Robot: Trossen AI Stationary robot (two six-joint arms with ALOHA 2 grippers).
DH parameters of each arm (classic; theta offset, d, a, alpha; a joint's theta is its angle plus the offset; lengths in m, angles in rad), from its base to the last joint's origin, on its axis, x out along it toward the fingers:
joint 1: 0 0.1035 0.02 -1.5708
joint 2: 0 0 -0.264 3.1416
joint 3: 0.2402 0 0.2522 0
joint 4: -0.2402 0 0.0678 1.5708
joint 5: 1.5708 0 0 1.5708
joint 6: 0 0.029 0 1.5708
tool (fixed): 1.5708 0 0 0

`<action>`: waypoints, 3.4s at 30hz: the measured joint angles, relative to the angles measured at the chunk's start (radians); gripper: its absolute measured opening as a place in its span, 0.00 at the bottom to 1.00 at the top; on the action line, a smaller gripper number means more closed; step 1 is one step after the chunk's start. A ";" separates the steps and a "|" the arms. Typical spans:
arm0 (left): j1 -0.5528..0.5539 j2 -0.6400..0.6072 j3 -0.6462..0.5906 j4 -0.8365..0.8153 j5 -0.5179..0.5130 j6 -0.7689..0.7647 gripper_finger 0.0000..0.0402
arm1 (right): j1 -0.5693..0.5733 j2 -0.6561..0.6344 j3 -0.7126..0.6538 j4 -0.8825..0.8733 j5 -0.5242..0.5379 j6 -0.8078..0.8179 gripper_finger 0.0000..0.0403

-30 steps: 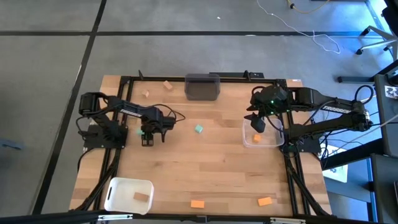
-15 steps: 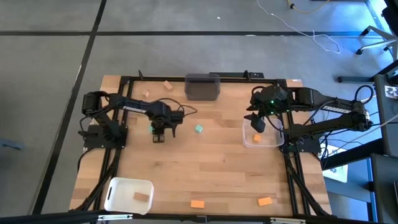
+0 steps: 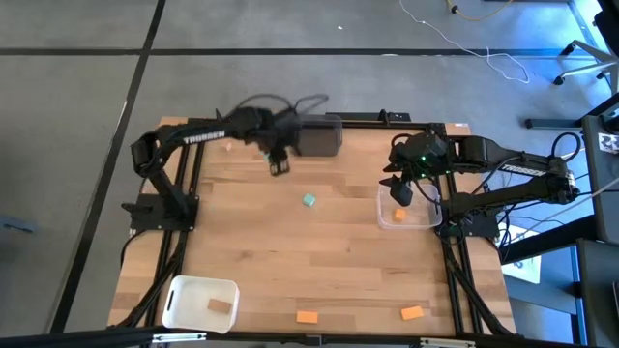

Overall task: Sort & place blocks by color
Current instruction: Put the bottom left blue block into the black bin, then put the bottom blue block into the black bin

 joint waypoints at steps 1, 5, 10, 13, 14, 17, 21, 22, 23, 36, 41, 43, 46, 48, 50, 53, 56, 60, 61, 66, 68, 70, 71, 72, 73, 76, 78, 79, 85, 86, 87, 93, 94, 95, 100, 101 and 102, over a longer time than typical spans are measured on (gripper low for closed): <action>0.016 0.021 0.045 -0.003 0.000 0.007 0.30 | 0.000 0.000 0.000 0.000 0.000 0.000 0.50; 0.067 0.133 0.221 -0.004 0.001 0.032 0.30 | 0.000 0.000 0.000 0.004 0.000 0.007 0.50; 0.107 0.307 0.439 -0.003 0.058 0.027 0.30 | 0.000 0.000 0.000 0.005 0.065 0.058 0.50; 0.128 0.402 0.544 -0.004 0.138 0.027 0.30 | 0.000 0.000 0.000 0.004 0.149 0.084 0.50; 0.133 0.428 0.569 -0.008 0.150 0.027 0.30 | 0.000 0.000 0.000 0.005 0.179 0.090 0.50; 0.143 0.491 0.613 -0.014 0.153 0.028 0.30 | 0.000 0.000 0.000 0.004 0.249 0.108 0.50; 0.154 0.553 0.618 -0.014 0.144 0.019 0.30 | 0.000 0.000 0.000 0.004 0.286 0.107 0.50; 0.157 0.570 0.617 -0.015 0.144 0.019 0.30 | 0.000 0.000 0.000 0.004 0.286 0.107 0.50; 0.160 0.586 0.617 -0.015 0.144 0.019 0.30 | 0.000 0.000 0.000 0.004 0.286 0.107 0.50; 0.173 0.647 0.617 0.006 0.130 0.015 0.32 | 0.000 0.000 0.000 0.004 0.286 0.108 0.50; 0.171 0.647 0.617 0.008 0.067 -0.027 0.45 | 0.000 0.000 0.000 0.004 0.286 0.106 0.50; 0.171 0.647 0.617 0.009 0.061 -0.027 0.47 | 0.000 0.000 0.000 0.004 0.286 0.106 0.50; 0.170 0.647 0.617 0.008 0.063 -0.027 0.48 | 0.000 0.000 0.000 0.004 0.286 0.108 0.50; 0.169 0.647 0.617 0.009 0.064 -0.028 0.47 | 0.000 0.000 0.000 0.004 0.285 0.108 0.50; 0.168 0.644 0.617 0.006 0.075 -0.028 0.48 | 0.000 0.000 0.000 0.004 0.277 0.105 0.50; 0.168 0.609 0.617 -0.037 0.149 -0.028 0.48 | 0.000 0.000 0.000 0.004 0.253 0.100 0.50; 0.163 0.550 0.618 -0.118 0.278 -0.006 0.48 | 0.000 0.000 0.000 0.004 0.242 0.032 0.50; 0.131 0.494 0.618 -0.251 0.427 0.072 0.48 | 0.000 0.001 0.000 0.016 0.190 -0.122 0.50; 0.114 0.484 0.618 -0.284 0.449 0.116 0.49 | 0.000 0.001 0.000 0.025 0.175 -0.152 0.50; 0.006 0.469 0.617 -0.458 0.473 0.383 0.48 | 0.000 0.001 0.000 0.046 0.152 -0.236 0.50; -0.043 0.469 0.610 -0.456 0.459 0.453 0.48 | 0.000 0.001 0.000 0.050 0.153 -0.240 0.50; -0.090 0.469 0.586 -0.394 0.445 0.493 0.48 | 0.000 0.001 0.000 0.050 0.153 -0.240 0.50; -0.112 0.471 0.576 -0.372 0.431 0.510 0.48 | 0.000 0.001 0.000 0.050 0.153 -0.240 0.50; -0.131 0.472 0.565 -0.356 0.409 0.522 0.48 | 0.000 0.001 0.000 0.050 0.153 -0.240 0.50; -0.149 0.471 0.552 -0.334 0.382 0.528 0.48 | 0.000 0.001 0.000 0.050 0.153 -0.240 0.50; -0.189 0.471 0.502 -0.272 0.324 0.548 0.48 | 0.000 0.001 0.000 0.050 0.153 -0.240 0.50; -0.206 0.471 0.465 -0.233 0.332 0.540 0.48 | 0.000 0.001 0.000 0.049 0.151 -0.240 0.50; -0.212 0.471 0.446 -0.206 0.347 0.532 0.48 | 0.000 0.001 0.000 0.049 0.150 -0.240 0.50; -0.239 0.471 0.337 -0.092 0.301 0.496 0.48 | 0.000 0.001 0.000 0.049 0.148 -0.240 0.50; -0.243 0.471 0.322 -0.073 0.273 0.492 0.48 | 0.000 0.001 0.000 0.049 0.148 -0.239 0.50; -0.247 0.471 0.309 -0.052 0.247 0.490 0.47 | 0.000 0.001 0.000 0.049 0.148 -0.239 0.50; -0.250 0.471 0.241 -0.014 0.221 0.489 0.47 | 0.000 0.001 0.000 0.048 0.147 -0.240 0.50; -0.248 0.471 0.228 -0.004 0.219 0.489 0.47 | 0.000 0.001 0.000 0.048 0.147 -0.240 0.50; -0.247 0.471 0.217 0.006 0.213 0.489 0.47 | 0.000 0.001 0.000 0.048 0.147 -0.240 0.50; -0.246 0.471 0.166 0.103 0.172 0.490 0.47 | 0.000 0.001 0.000 0.048 0.147 -0.240 0.50; -0.245 0.471 0.159 0.119 0.171 0.490 0.47 | 0.000 0.001 0.000 0.048 0.147 -0.240 0.50; -0.245 0.471 0.155 0.129 0.172 0.493 0.47 | 0.000 0.001 0.000 0.048 0.147 -0.240 0.50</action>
